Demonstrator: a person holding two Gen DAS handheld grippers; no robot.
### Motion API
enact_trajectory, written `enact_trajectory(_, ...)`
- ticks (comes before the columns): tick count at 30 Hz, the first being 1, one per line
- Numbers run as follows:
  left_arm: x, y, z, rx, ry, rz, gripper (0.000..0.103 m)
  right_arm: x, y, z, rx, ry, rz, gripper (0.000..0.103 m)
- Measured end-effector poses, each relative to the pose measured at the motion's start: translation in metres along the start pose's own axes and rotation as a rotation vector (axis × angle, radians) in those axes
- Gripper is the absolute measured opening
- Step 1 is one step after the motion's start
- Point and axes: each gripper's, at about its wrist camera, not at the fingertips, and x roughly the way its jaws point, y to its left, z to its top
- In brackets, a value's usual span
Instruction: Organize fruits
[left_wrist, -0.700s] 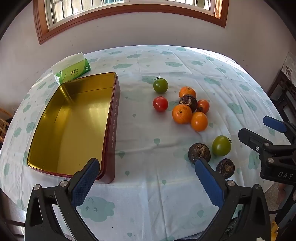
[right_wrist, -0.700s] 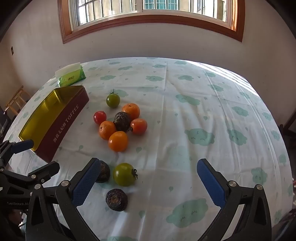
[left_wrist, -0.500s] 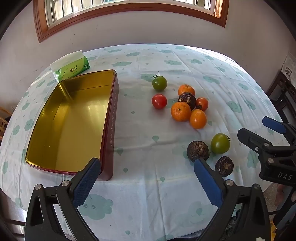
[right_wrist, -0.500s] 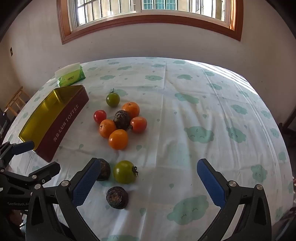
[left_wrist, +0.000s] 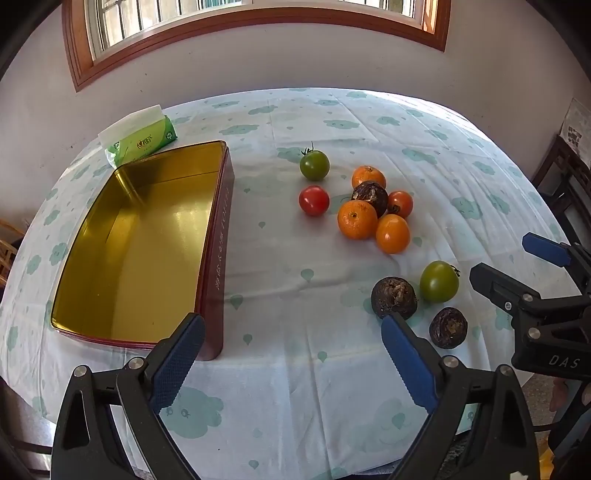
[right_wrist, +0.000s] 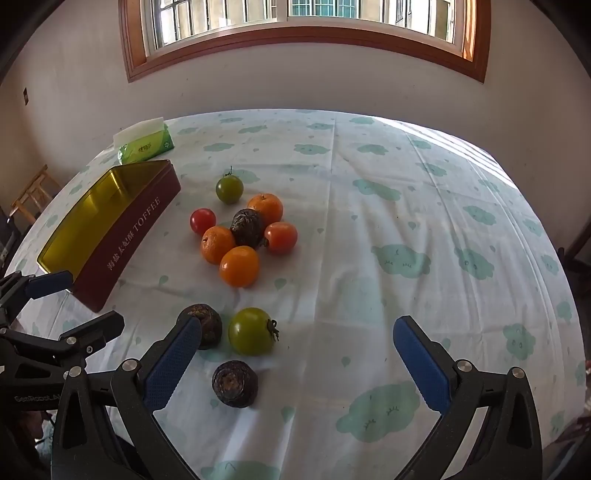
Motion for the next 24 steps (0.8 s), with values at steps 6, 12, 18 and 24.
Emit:
enact_trajectory(6, 0.002, -0.002, -0.003, 0.009, -0.008, 0.001, 0.094, 0.001, -0.002, -0.001, 0.002, 0.001, 0.001, 0.103)
enact_trajectory(12, 0.004, -0.005, -0.005, 0.025, -0.005, -0.016, 0.094, 0.0, -0.004, -0.003, 0.005, 0.001, 0.003, 0.103)
enact_trajectory(18, 0.003, -0.008, -0.005, 0.04, 0.006, -0.019, 0.094, 0.003, -0.005, -0.009, 0.011, 0.01, 0.003, 0.103)
enact_trajectory(24, 0.003, -0.003, -0.005, 0.018, 0.015, -0.009, 0.094, 0.005, -0.002, -0.013, 0.0, 0.025, -0.002, 0.103)
